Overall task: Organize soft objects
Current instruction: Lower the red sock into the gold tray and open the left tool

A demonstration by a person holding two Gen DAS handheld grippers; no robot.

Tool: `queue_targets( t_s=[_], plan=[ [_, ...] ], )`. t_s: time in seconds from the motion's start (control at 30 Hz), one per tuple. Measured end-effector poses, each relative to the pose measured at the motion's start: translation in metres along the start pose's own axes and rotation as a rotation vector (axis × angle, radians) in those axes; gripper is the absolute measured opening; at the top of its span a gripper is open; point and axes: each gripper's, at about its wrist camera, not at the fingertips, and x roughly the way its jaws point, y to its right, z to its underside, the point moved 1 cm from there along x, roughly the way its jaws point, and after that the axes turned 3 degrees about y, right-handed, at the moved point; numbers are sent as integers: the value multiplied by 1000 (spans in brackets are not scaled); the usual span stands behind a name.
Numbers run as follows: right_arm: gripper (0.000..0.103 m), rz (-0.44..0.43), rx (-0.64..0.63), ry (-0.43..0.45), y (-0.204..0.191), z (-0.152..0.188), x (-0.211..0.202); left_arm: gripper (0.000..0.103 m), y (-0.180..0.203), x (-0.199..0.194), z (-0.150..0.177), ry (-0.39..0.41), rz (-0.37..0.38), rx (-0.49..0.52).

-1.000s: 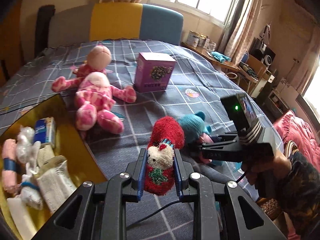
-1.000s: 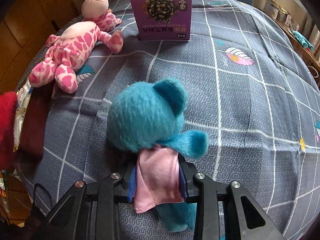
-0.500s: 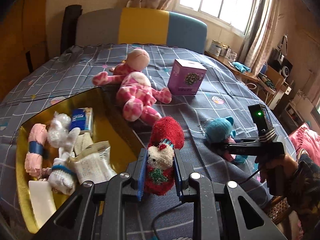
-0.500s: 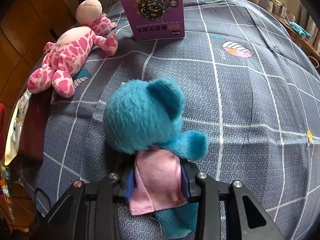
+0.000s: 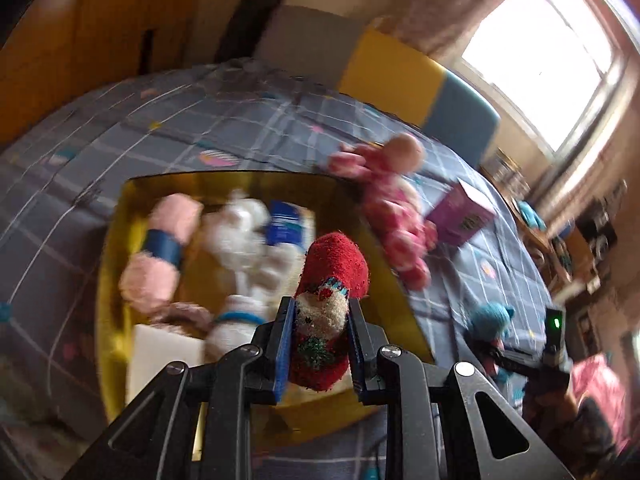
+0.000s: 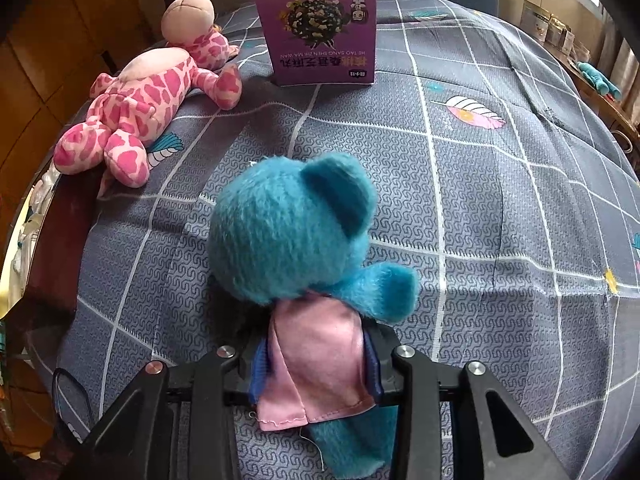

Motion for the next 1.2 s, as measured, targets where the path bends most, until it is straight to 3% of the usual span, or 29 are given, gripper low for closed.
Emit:
queue_targets(
  t_s=[0.1, 0.27, 0.57, 0.73, 0.9, 0.97, 1.2],
  plan=[
    [38, 2, -4, 1, -1, 0, 1, 25, -33, 1, -6, -5, -21, -108],
    [38, 4, -5, 1, -1, 0, 1, 25, -57, 10, -10, -3, -49, -202],
    [38, 7, -11, 2, -1, 0, 1, 29, -62, 60, -16, -37, -157, -192],
    [38, 11, -16, 2, -1, -1, 1, 55, -59, 68, -7, -38, -234, -120],
    [38, 18, -21, 4, -1, -1, 1, 65, -50, 60, -1, 9, -324, -24],
    [38, 20, -20, 5, -1, -1, 1, 82, -47, 48, 1, 62, -357, -14],
    [38, 31, -24, 12, -2, 0, 1, 89, -39, 11, 4, 151, -363, -29]
  ],
)
